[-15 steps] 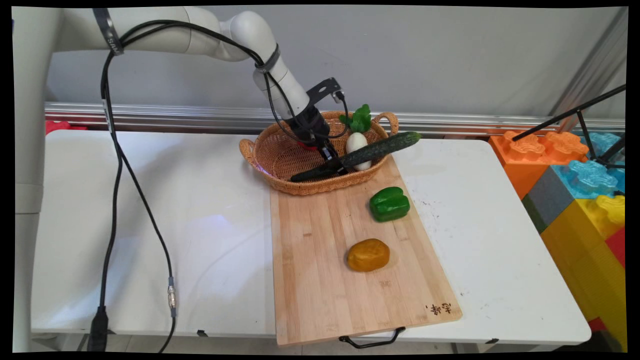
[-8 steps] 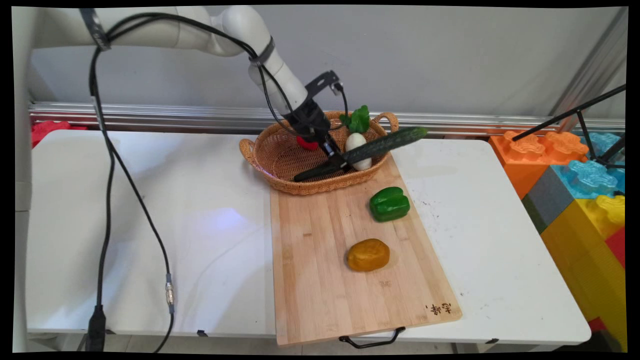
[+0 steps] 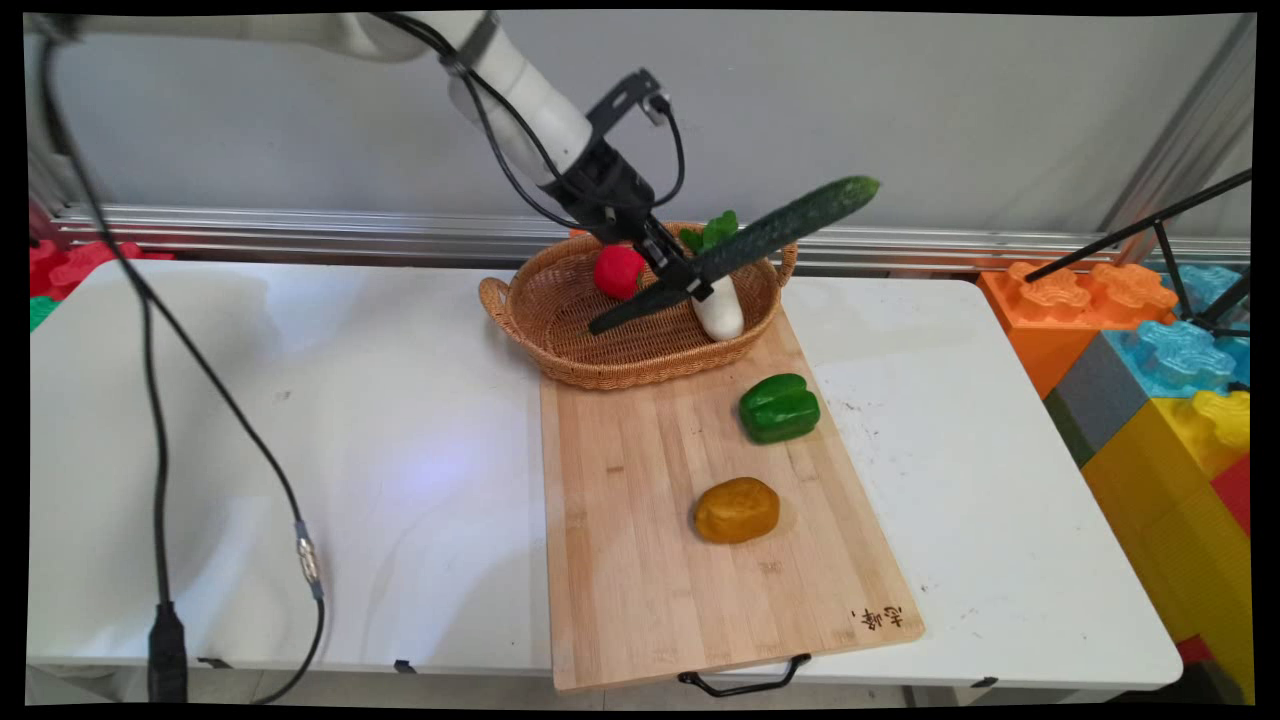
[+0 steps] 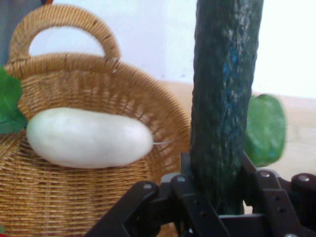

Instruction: Place the picked object on the cutting board

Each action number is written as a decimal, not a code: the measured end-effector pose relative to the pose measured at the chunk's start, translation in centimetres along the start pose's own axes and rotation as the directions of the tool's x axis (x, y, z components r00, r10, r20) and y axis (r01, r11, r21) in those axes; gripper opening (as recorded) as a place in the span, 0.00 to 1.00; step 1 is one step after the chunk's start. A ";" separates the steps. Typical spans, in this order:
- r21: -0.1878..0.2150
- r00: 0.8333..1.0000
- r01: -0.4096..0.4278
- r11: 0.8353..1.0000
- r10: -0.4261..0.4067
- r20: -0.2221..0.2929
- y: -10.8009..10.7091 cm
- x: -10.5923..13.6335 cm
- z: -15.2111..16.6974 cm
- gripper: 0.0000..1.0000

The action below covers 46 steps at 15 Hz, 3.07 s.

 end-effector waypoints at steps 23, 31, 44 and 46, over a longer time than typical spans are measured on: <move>0.105 0.988 0.043 0.994 -0.058 0.142 20.3 -5.9 -5.7 0.00; 0.079 0.984 0.054 0.995 -0.067 0.166 23.9 -8.4 -2.7 0.00; 0.050 0.981 0.050 0.997 -0.059 0.185 26.1 -11.9 5.6 0.00; 0.056 0.981 0.049 0.997 -0.058 0.186 26.0 -12.0 6.4 0.00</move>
